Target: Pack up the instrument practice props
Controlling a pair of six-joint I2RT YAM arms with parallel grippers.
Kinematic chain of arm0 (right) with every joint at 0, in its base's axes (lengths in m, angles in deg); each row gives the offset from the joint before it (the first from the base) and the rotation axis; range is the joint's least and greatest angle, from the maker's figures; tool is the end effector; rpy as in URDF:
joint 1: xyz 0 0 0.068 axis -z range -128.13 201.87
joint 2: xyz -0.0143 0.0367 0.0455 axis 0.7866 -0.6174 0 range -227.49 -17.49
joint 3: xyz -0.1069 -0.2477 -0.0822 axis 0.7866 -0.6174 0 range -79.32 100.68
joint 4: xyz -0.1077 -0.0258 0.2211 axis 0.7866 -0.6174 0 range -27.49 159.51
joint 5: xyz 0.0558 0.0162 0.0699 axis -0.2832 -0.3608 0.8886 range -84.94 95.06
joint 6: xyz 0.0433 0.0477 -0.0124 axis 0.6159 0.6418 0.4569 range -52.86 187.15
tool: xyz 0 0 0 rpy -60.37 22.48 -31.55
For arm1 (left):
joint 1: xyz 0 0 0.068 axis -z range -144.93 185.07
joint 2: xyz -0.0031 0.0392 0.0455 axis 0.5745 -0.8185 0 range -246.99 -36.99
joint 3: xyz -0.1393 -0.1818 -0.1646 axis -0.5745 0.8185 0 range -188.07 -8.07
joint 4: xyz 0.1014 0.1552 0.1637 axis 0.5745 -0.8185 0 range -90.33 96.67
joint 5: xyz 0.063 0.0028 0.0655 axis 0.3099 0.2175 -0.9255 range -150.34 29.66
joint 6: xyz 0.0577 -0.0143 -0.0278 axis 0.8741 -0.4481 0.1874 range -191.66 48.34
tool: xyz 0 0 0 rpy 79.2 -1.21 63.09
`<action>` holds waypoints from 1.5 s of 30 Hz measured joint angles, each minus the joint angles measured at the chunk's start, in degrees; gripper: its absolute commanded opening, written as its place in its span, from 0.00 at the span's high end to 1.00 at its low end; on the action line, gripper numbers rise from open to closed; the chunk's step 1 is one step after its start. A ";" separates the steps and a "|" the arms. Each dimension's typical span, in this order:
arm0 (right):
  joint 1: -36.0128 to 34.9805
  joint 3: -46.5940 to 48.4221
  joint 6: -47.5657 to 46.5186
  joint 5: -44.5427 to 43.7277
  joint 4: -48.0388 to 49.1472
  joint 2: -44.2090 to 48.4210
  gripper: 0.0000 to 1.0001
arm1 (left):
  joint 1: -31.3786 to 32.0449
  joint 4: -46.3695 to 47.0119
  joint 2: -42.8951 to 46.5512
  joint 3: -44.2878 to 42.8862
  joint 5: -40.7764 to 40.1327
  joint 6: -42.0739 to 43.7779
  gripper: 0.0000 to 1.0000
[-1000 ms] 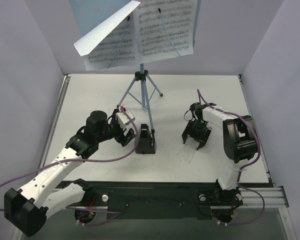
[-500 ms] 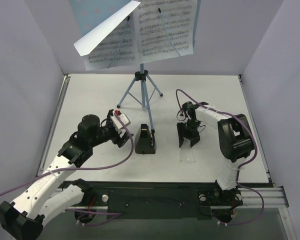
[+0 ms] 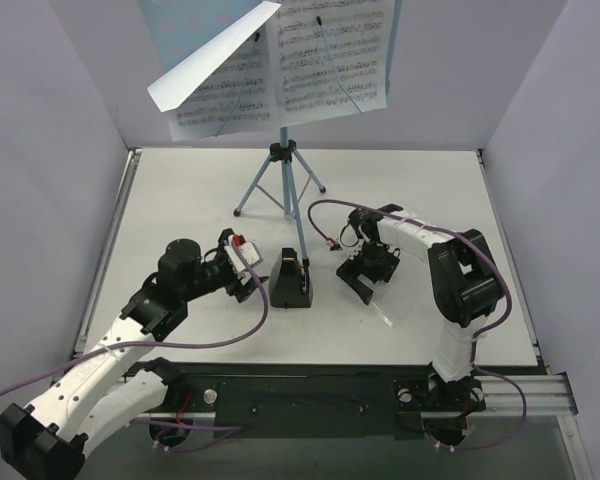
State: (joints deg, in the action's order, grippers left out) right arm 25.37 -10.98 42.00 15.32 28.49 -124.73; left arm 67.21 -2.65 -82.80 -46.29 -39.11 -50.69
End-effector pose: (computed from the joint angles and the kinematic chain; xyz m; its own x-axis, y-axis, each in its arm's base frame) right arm 0.2997 0.1596 0.1542 -0.5991 -0.7660 -0.2330 -0.7972 0.5978 0.0844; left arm 0.1441 -0.1126 0.3032 0.0525 0.3610 -0.9311 0.8252 0.5094 0.2441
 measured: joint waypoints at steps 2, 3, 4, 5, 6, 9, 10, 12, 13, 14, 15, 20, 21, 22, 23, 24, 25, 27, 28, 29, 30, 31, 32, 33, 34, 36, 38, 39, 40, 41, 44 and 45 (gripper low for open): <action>0.70 0.96 1.33 -0.07 0.04 0.50 0.01 | -0.07 0.04 -0.92 0.39 -0.35 0.66 0.17; 1.03 1.33 1.79 -0.02 0.07 1.05 0.01 | -0.33 0.13 -1.36 0.63 -0.44 0.85 0.17; 1.27 1.51 2.51 0.04 0.11 1.88 0.01 | -0.81 0.22 -1.75 0.87 -0.57 0.87 0.17; 1.29 1.57 2.84 0.04 0.11 2.80 0.01 | -1.40 0.24 -2.08 1.05 -0.63 0.85 0.17; 1.20 1.57 3.04 0.07 0.11 3.48 0.01 | -2.54 0.42 -2.47 1.25 -0.61 0.39 0.17; 0.46 1.33 3.21 -0.04 0.81 5.29 0.02 | -6.19 1.44 -3.28 1.38 -0.66 -2.47 0.17; 0.22 0.87 3.10 -0.04 1.46 5.79 0.03 | -7.34 1.90 -3.28 1.40 -0.66 -3.61 0.16; 0.02 -0.35 2.27 -0.09 2.19 6.73 0.06 | -8.41 2.97 -3.15 1.46 -0.44 -4.92 0.16; 0.00 -0.98 1.53 -0.22 2.38 7.17 0.08 | -8.63 3.28 -2.95 1.55 -0.26 -5.16 0.16; 0.04 -1.57 0.74 -0.37 2.45 7.45 0.10 | -8.68 4.11 -2.51 1.99 -0.09 -5.14 0.16; 0.17 -2.03 -0.22 -0.42 2.49 7.52 0.12 | -8.68 4.81 -2.03 2.56 0.04 -5.11 0.16; 0.20 -3.26 -3.41 -0.59 2.97 7.37 0.15 | -8.68 7.41 -1.07 4.90 0.02 -5.44 0.16; 0.13 -3.30 -3.80 -0.59 3.17 7.37 0.16 | -8.61 7.41 -1.07 5.01 0.02 -5.46 0.16; -0.11 -3.37 -4.20 -0.66 3.41 7.37 0.16 | -8.52 7.45 -1.07 5.01 0.02 -5.49 0.17; -0.44 -3.54 -4.63 -0.76 3.76 7.37 0.18 | -8.39 7.74 -1.05 5.01 0.02 -5.46 0.16; -0.87 -3.82 -5.05 -0.92 4.11 7.37 0.19 | -8.17 8.07 -1.03 5.01 0.02 -5.44 0.16; -1.33 -4.20 -5.38 -1.03 4.42 7.37 0.20 | -7.91 8.41 -1.03 5.01 0.02 -5.35 0.16; -2.01 -4.96 -6.01 -1.33 4.68 7.37 0.22 | -7.63 8.94 -1.03 5.01 0.02 -5.27 0.16; -2.32 -5.25 -6.32 -1.46 4.66 7.37 0.23 | -7.45 9.16 -1.01 5.01 0.00 -5.20 0.16; -2.60 -5.46 -6.54 -1.53 4.68 7.34 0.25 | -7.30 9.25 -0.98 5.01 -0.02 -5.05 0.16; -2.89 -5.66 -6.69 -1.53 4.66 7.32 0.25 | -7.10 9.22 -0.90 5.01 -0.09 -4.85 0.16; -3.06 -5.81 -6.75 -1.53 4.68 7.32 0.26 | -6.88 9.20 -0.79 5.01 -0.11 -4.68 0.16; -3.23 -6.08 -6.86 -1.53 4.68 7.30 0.27 | -6.64 9.20 -0.61 5.01 -0.17 -4.33 0.16; -3.39 -6.34 -6.91 -1.53 4.68 7.28 0.28 | -6.49 9.18 -0.42 5.01 -0.20 -4.20 0.16; -3.56 -6.60 -6.91 -1.53 4.72 7.28 0.29 | -6.27 9.18 -0.22 5.01 -0.22 -3.98 0.16; -3.61 -7.45 -6.93 -1.51 4.74 7.23 0.30 | -5.68 9.14 0.20 5.01 -0.52 -3.54 0.16; -3.61 -7.98 -6.95 -1.51 4.68 7.06 0.32 | -4.66 9.09 0.52 5.01 -0.96 -2.69 0.16; -3.61 -8.17 -6.97 -1.51 4.81 6.95 0.33 | -4.00 9.03 0.70 5.03 -1.09 -2.16 0.16; -3.61 -8.31 -7.06 -1.53 4.85 6.84 0.33 | -3.48 8.96 0.83 5.03 -1.09 -1.70 0.16; -3.61 -8.37 -7.10 -1.53 4.85 6.64 0.34 | -2.84 8.90 0.96 5.03 -1.11 -1.16 0.16; -3.61 -8.33 -6.99 -2.23 5.07 5.77 0.36 | -2.01 8.87 1.01 5.09 -1.09 -0.42 0.16; -3.61 -8.33 -6.95 -2.40 5.09 5.73 0.36 | -1.92 8.94 1.01 5.22 -1.09 -0.35 0.16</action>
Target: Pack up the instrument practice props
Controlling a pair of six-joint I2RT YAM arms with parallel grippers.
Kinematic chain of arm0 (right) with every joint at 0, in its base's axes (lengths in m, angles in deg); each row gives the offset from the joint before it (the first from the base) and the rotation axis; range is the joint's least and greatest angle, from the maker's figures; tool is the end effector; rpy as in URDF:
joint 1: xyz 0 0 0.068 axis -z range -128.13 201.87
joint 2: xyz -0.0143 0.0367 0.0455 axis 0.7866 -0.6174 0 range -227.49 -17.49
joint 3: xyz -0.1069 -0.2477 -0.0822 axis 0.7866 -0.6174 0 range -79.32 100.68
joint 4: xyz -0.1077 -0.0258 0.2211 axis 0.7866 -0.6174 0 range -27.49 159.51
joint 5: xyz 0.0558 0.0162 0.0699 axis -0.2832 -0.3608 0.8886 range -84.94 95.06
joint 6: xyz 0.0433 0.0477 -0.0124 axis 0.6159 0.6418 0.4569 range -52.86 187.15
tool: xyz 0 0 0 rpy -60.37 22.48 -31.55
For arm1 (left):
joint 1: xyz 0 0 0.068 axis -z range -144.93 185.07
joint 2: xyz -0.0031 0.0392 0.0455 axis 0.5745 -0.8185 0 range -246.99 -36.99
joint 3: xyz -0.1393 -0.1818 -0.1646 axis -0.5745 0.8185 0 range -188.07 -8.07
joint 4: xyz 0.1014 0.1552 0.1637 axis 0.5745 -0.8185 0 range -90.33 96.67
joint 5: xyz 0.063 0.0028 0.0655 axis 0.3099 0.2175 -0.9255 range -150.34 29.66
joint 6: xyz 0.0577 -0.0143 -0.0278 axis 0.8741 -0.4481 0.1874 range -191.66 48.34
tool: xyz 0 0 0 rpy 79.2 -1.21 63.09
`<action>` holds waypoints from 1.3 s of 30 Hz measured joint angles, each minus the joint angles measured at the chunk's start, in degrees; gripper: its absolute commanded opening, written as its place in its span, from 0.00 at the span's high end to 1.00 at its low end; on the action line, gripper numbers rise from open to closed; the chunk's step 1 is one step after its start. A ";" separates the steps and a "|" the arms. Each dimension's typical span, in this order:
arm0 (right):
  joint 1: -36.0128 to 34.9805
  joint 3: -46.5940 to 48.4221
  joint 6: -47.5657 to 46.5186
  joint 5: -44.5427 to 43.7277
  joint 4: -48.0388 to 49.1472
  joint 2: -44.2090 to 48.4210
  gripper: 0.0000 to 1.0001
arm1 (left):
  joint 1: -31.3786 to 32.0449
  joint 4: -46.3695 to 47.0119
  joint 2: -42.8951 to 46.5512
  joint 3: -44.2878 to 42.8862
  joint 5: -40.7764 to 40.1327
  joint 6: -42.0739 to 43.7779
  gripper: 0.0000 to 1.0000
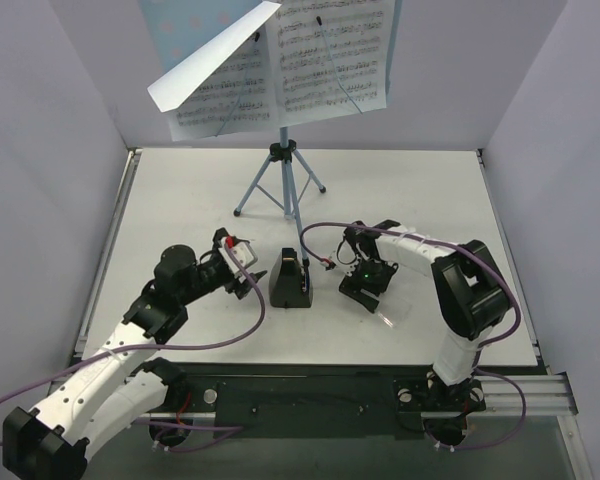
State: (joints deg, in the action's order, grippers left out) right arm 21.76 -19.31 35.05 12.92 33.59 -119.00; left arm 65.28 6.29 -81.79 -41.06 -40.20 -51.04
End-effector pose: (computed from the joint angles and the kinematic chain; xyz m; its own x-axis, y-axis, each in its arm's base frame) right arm 0.2679 0.1634 0.1520 -0.4374 -0.8622 -0.2554 -0.8915 0.4531 -0.0026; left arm 0.1491 -0.1074 0.2921 0.0980 0.3256 -0.9404 0.7787 0.5634 0.2762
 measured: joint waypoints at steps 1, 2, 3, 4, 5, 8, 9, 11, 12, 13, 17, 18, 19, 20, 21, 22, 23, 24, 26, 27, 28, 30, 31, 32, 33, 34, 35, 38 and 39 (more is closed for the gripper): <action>-0.02 0.15 0.11 -0.20 -0.02 -0.17 0.37 | 0.00 0.04 0.00 0.17 0.00 0.02 0.16; -0.02 0.39 0.31 -0.35 -0.09 -0.39 0.38 | 0.00 0.07 0.00 0.31 0.02 0.04 0.16; -0.02 0.66 0.50 -0.48 -0.22 -0.61 0.39 | 0.00 0.00 0.00 0.52 0.02 0.09 0.16; -0.02 0.90 0.57 -0.63 -0.28 -0.85 0.43 | 0.00 0.00 0.00 0.61 0.00 0.11 0.16; -0.02 1.16 0.68 -0.83 -0.35 -1.16 0.46 | 0.00 0.02 0.00 0.72 0.00 0.15 0.16; -0.02 1.44 0.83 -1.42 -0.42 -1.46 0.67 | 0.00 0.02 0.00 0.79 0.00 0.22 0.16; -0.02 1.44 0.90 -1.42 -0.37 -1.46 0.77 | 0.00 0.04 0.00 0.79 0.00 0.26 0.16; -0.02 1.40 1.14 -1.44 -0.37 -1.46 0.90 | 0.02 0.07 0.00 0.85 0.02 0.48 0.16; -0.02 1.38 1.18 -1.46 -0.35 -1.44 0.95 | 0.02 0.17 0.00 0.96 0.02 0.57 0.16; -0.02 1.36 1.20 -1.49 -0.35 -1.36 1.00 | 0.02 0.17 0.00 1.09 0.04 0.61 0.16; 0.46 1.01 1.18 -0.92 -0.63 -0.70 1.00 | 0.07 0.15 -0.20 1.27 0.11 0.70 0.16; 1.01 1.01 1.27 -0.26 -1.01 -0.31 1.00 | 0.07 0.15 -0.31 1.27 0.26 0.81 0.16; 1.86 1.05 1.46 0.72 -1.60 0.37 1.00 | 0.07 0.13 -0.46 1.27 0.39 0.96 0.16; 2.95 1.14 1.70 1.86 -2.29 1.46 1.00 | 0.07 0.07 -0.70 1.27 0.66 1.11 0.16; 4.24 1.40 1.92 3.17 -2.99 3.08 1.00 | 0.07 -0.02 -0.92 1.27 0.87 1.33 0.16; 5.51 1.79 2.14 4.72 -3.58 5.14 1.00 | 0.07 -0.13 -1.14 1.25 1.18 1.60 0.16; 6.60 2.32 2.38 6.38 -3.89 7.82 1.00 | 0.07 -0.28 -1.31 1.22 1.40 1.97 0.16; 7.74 2.95 2.89 8.13 -3.85 10.95 1.00 | 0.07 -0.44 -1.51 1.05 1.60 2.23 0.16; 8.79 4.46 4.13 11.43 -3.04 17.59 1.00 | 0.07 -0.70 -2.01 0.46 2.03 2.67 0.16; 8.66 5.42 5.22 13.07 -2.08 21.27 1.00 | 0.07 -0.79 -2.40 -0.09 2.38 2.84 0.16; 8.00 6.78 6.93 15.02 -0.50 25.42 1.00 | 0.07 -0.76 -2.99 -0.94 2.86 3.08 0.16; 6.36 9.31 10.03 17.46 1.86 30.05 1.00 | 0.07 -0.44 -4.15 -2.36 3.72 3.19 0.17; 5.40 11.02 12.00 18.58 2.95 31.47 1.00 | 0.11 -0.04 -4.96 -3.21 4.20 3.17 0.17; 4.52 12.74 13.90 19.69 4.11 32.00 1.00 | 0.22 0.57 -5.77 -4.02 4.63 3.10 0.17; 3.76 14.45 15.61 20.98 5.16 31.89 1.00 | 0.44 1.33 -6.82 -4.96 5.14 2.95 0.17; 3.26 16.15 17.09 22.29 6.03 31.17 1.00 | 0.72 1.95 -7.61 -5.62 5.49 2.89 0.17; 2.99 17.97 18.71 23.43 6.58 30.14 1.00 | 1.22 2.84 -8.66 -6.34 5.95 2.73 0.16; 2.95 20.94 24.04 24.70 11.06 25.46 1.00 | 3.45 4.85 -11.80 -8.33 7.41 3.15 0.16; 2.93 21.03 26.12 24.57 12.61 23.98 1.00 | 4.42 5.31 -12.79 -8.85 7.69 3.93 0.16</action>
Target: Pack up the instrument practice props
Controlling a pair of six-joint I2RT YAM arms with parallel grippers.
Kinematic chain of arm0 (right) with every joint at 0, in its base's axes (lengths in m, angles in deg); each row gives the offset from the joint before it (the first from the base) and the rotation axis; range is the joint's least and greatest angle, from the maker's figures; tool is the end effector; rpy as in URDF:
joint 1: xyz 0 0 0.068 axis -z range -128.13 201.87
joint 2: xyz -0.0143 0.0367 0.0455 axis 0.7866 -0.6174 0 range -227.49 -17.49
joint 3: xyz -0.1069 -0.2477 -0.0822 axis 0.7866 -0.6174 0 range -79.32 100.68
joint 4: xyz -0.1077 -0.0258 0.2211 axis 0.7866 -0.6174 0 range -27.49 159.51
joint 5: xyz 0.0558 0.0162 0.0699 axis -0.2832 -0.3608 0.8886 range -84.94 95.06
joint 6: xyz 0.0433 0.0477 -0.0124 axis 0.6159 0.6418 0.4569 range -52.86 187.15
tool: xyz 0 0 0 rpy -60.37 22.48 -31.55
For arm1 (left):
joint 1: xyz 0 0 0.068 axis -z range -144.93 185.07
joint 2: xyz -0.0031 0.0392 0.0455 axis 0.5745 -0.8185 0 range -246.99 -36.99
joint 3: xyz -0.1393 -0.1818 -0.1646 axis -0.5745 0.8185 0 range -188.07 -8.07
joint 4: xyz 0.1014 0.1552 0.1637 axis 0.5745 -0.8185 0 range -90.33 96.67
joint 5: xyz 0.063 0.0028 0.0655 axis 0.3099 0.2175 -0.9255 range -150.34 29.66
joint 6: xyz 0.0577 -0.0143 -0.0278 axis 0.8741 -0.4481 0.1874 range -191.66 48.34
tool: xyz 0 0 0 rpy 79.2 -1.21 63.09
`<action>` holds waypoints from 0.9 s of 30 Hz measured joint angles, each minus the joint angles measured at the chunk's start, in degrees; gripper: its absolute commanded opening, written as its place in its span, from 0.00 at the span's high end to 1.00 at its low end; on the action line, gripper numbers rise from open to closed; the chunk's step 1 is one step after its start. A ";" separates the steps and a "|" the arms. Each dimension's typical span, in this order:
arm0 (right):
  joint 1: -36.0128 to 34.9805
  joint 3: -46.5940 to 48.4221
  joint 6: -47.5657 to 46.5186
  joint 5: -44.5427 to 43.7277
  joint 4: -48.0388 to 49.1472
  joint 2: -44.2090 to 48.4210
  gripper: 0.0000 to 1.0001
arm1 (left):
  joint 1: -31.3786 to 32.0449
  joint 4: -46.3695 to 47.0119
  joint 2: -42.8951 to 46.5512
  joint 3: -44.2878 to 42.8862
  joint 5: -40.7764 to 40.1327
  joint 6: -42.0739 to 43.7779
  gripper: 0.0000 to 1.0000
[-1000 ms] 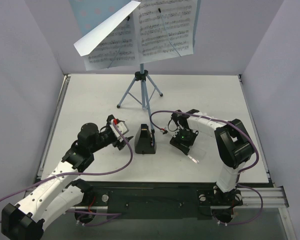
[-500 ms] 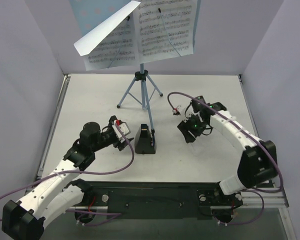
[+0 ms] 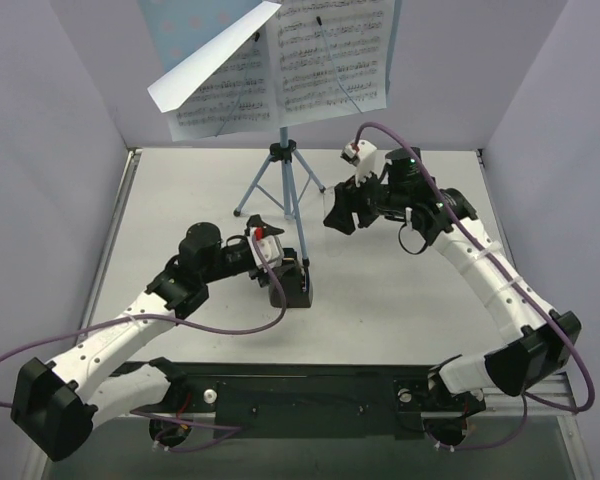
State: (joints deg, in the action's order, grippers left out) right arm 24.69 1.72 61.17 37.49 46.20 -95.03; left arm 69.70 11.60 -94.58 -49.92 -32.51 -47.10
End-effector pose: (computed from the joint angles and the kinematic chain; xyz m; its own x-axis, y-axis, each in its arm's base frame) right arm 0.2520 0.1604 0.4146 -0.2129 -0.2082 -0.9546 -0.8613 0.5013 0.0827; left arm 0.1743 -0.1497 0.3174 0.2254 0.2911 -0.9298 0.8645 0.3804 0.3287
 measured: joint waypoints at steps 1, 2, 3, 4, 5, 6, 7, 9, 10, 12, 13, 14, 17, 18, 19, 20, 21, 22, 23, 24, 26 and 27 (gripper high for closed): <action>-0.26 0.11 1.99 -0.31 0.90 -1.38 1.00 | 1.01 0.59 -0.94 -0.46 0.09 0.68 0.16; -0.50 0.37 3.93 -0.85 1.51 -2.69 1.00 | 1.97 1.51 -1.79 -0.70 0.15 1.31 0.16; -0.70 0.74 5.49 -1.14 1.79 -3.72 1.00 | 2.82 2.29 -2.56 -0.87 0.13 1.64 0.16; -1.07 1.16 7.06 -1.36 2.38 -4.76 1.00 | 3.56 3.08 -3.37 -1.14 0.11 1.60 0.16; -1.64 1.57 8.09 -1.64 2.89 -5.55 1.00 | 4.09 3.91 -4.17 -1.46 0.09 1.36 0.16; -2.34 1.86 8.90 -1.90 3.37 -6.03 1.00 | 4.39 4.87 -5.05 -1.86 0.02 0.90 0.16; -3.17 2.03 9.31 -2.21 3.65 -6.23 1.00 | 4.68 5.68 -5.84 -2.40 -0.13 0.20 0.16; -4.68 2.38 10.19 -2.43 4.07 -6.25 1.00 | 5.09 7.32 -7.21 -3.45 -0.72 -1.18 0.16; -5.27 2.69 10.40 -2.51 4.37 -6.25 1.00 | 5.38 8.17 -7.69 -3.85 -0.96 -1.90 0.16; -5.88 3.02 10.56 -2.86 5.18 -6.25 1.00 | 5.99 9.22 -8.02 -4.20 -1.84 -3.19 0.16; -5.92 3.15 10.71 -2.47 5.46 -6.25 1.00 | 6.29 9.79 -8.11 -4.35 -2.56 -3.65 0.16; -5.92 3.19 10.75 -2.16 5.64 -6.23 1.00 | 6.51 10.25 -8.13 -4.37 -3.37 -4.20 0.17; -5.92 3.19 10.62 -1.88 6.45 -6.16 1.00 | 6.58 10.49 -8.13 -4.37 -5.16 -4.90 0.17; -5.86 3.17 10.47 -1.90 6.56 -5.99 1.00 | 6.58 10.49 -8.11 -4.37 -5.70 -4.92 0.17; -5.84 3.15 10.36 -1.90 6.62 -5.88 1.00 | 6.58 10.47 -8.09 -4.37 -6.21 -4.94 0.17; -5.86 2.93 10.01 -1.90 6.91 -5.51 1.00 | 6.58 10.40 -8.02 -4.37 -6.58 -4.96 0.17; -5.86 2.60 9.70 -1.90 7.15 -5.03 1.00 | 6.58 10.25 -7.87 -4.37 -6.80 -4.98 0.17; -5.86 2.36 9.53 -1.88 7.32 -4.61 1.00 | 6.58 10.23 -7.72 -4.37 -6.93 -5.01 0.17; -5.86 2.12 9.31 -1.79 7.50 -4.15 1.00 | 6.58 10.21 -7.54 -4.35 -7.02 -5.05 0.17; -5.86 1.90 9.07 -1.70 7.67 -3.65 1.00 | 6.58 10.21 -7.26 -4.24 -7.10 -5.09 0.17; -5.86 1.86 8.74 -1.38 7.69 -3.06 1.00 | 6.54 10.23 -6.69 -3.96 -7.43 -5.20 0.17; -5.86 1.86 8.61 -1.20 7.69 -2.89 1.00 | 6.51 10.21 -6.34 -3.78 -7.69 -5.33 0.17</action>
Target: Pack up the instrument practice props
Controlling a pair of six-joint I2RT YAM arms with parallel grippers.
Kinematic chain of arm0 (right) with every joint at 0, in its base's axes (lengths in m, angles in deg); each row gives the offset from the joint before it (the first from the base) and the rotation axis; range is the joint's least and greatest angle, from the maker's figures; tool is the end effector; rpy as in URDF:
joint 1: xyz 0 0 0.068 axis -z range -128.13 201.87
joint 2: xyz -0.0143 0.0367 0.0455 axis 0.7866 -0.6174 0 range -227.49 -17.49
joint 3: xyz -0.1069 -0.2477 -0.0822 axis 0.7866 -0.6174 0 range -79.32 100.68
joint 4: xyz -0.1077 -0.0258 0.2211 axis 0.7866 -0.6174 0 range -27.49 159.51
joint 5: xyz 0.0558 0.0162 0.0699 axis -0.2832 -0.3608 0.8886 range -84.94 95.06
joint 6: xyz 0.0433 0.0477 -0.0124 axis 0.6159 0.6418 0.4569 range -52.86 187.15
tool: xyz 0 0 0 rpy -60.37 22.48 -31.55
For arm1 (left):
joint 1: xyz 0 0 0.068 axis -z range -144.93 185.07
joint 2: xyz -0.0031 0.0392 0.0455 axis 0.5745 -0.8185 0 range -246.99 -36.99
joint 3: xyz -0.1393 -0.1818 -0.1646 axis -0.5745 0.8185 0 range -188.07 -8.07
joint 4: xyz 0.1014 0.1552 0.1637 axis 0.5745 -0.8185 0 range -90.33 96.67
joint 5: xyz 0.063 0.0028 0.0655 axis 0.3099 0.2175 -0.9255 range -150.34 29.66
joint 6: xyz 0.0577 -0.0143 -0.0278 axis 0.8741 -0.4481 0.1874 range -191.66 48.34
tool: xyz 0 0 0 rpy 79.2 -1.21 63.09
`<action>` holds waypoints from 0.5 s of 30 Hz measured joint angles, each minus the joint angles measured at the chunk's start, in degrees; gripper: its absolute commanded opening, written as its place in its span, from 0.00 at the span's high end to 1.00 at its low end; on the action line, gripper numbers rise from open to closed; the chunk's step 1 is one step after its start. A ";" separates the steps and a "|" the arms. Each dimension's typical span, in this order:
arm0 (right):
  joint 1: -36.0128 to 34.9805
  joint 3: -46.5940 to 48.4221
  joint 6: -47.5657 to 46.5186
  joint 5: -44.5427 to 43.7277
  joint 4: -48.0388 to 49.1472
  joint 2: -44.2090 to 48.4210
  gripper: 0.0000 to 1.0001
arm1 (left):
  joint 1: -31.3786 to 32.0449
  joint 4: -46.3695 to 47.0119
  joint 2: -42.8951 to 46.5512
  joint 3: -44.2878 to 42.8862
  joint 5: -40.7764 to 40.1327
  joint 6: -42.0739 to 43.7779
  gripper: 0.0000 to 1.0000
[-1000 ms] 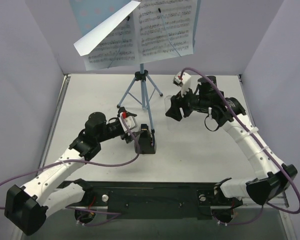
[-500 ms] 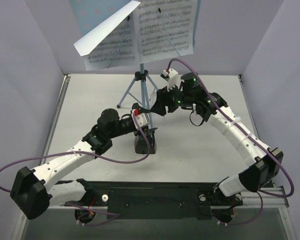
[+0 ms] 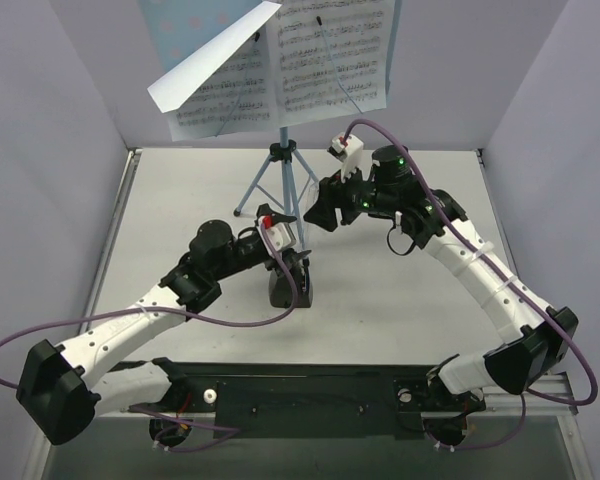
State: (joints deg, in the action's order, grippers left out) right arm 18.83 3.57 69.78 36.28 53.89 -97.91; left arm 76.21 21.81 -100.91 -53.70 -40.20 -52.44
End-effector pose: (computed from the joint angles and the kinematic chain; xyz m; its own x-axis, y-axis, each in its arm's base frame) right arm 0.2509 0.1950 0.4261 -0.2313 -0.1036 -0.9673 -0.8797 0.4468 0.1625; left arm 0.1834 -0.1839 0.3373 0.2495 0.1924 -0.9491 0.8414 0.4421 0.3109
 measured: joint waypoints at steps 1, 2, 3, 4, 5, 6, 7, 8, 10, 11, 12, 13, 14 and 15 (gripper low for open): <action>0.00 0.00 -0.11 0.17 0.00 0.07 1.00 | 0.00 0.00 0.31 0.20 -0.15 -0.11 0.17; 0.00 0.00 -0.11 0.35 0.00 0.07 1.00 | 0.00 -0.15 0.57 0.31 -0.31 -0.15 0.17; 0.00 0.00 -0.09 0.52 -0.02 0.07 1.00 | 0.00 -0.37 0.76 0.42 -0.39 -0.15 0.17; 0.07 -0.02 -0.07 0.74 -0.07 0.07 1.00 | -0.02 -0.70 1.01 0.57 -0.44 -0.13 0.17; 0.22 -0.04 -0.04 0.94 -0.22 0.07 1.00 | -0.07 -1.03 1.27 0.70 -0.44 -0.09 0.17; 0.55 -0.04 0.00 1.31 -0.37 0.04 1.00 | -0.11 -1.36 1.55 0.83 -0.46 -0.02 0.16; 0.79 -0.04 0.11 1.79 -0.52 0.00 1.00 | -0.22 -1.84 1.99 1.05 -0.46 0.09 0.16; 1.07 -0.04 0.15 2.25 -0.66 -0.04 1.00 | -0.42 -2.54 2.56 1.25 -0.48 0.44 0.16; 2.05 -0.04 0.15 2.97 -1.20 -0.04 1.00 | -1.03 -4.22 3.74 1.57 -0.52 1.03 0.14; 2.56 -0.09 0.13 3.32 -1.40 -0.04 1.00 | -1.51 -5.38 4.28 1.60 -0.44 1.33 0.14; 3.41 -0.22 0.09 4.00 -1.49 -0.04 1.00 | -2.10 -6.56 4.79 1.60 -0.33 1.68 0.13; 4.02 -0.44 -0.17 4.61 -1.49 -0.04 1.00 | -2.78 -7.82 5.25 1.60 -0.04 2.27 0.12; 4.79 -0.81 -0.76 5.57 -1.53 -0.04 1.00 | -3.48 -9.35 5.60 1.53 0.28 2.82 0.12; 5.53 -1.16 -1.73 6.78 -1.66 -0.07 1.00 | -4.07 -10.95 5.79 1.42 0.72 3.50 0.12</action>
State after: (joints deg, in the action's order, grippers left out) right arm 24.36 2.42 68.05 43.06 52.23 -97.98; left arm 72.15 10.86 -95.12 -52.28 -39.48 -48.94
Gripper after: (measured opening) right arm 0.533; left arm 0.872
